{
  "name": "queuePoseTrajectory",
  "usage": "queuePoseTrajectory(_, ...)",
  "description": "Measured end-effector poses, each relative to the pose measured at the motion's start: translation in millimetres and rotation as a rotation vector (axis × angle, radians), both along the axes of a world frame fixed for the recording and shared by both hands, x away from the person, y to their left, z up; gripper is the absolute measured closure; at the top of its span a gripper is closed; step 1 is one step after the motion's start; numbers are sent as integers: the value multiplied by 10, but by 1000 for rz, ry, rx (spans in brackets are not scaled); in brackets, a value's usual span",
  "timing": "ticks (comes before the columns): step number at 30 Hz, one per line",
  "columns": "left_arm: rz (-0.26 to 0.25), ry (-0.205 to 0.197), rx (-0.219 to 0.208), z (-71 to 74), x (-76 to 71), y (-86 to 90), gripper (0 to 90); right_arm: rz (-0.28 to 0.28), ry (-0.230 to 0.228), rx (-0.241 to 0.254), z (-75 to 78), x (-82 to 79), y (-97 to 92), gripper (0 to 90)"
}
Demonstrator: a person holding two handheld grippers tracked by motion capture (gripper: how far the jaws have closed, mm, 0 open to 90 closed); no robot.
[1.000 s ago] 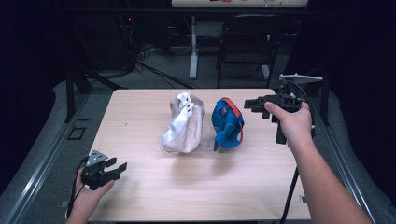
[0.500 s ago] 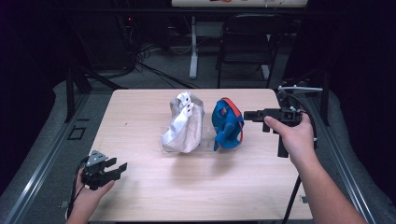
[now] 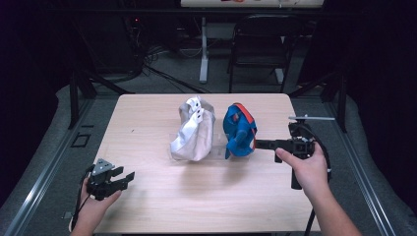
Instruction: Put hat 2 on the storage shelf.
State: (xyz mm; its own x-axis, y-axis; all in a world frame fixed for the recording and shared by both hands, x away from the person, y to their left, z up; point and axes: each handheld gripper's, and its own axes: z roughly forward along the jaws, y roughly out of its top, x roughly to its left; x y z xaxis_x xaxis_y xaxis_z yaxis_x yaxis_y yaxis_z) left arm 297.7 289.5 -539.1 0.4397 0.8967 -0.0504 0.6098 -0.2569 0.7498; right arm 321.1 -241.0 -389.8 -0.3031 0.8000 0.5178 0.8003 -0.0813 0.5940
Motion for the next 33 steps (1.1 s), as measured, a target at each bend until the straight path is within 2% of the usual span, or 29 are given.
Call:
queuePoseTrajectory(1,0,0,-1,-2,0,0,482,-1,-5,-20,-43,-25,13,502)
queuePoseTrajectory(6,-4,4,0,-14,1,-3,481,-13,8,-49,-287,-68,31,505)
queuePoseTrajectory(12,-3,6,-1,-26,7,-1,481,-14,-5,-88,-527,-154,75,506)
queuePoseTrajectory(20,-5,7,0,-39,7,-12,479,-13,-62,-117,-808,-329,159,507)
queuePoseTrajectory(25,-7,12,4,-60,13,-15,476,-3,-67,-141,-1048,-435,202,507)
queuePoseTrajectory(29,-9,11,5,-70,15,-24,470,-15,-82,-132,-1204,-479,209,508)
queuePoseTrajectory(33,-13,12,11,-78,16,-34,468,-13,-109,-148,-1315,-481,223,501)
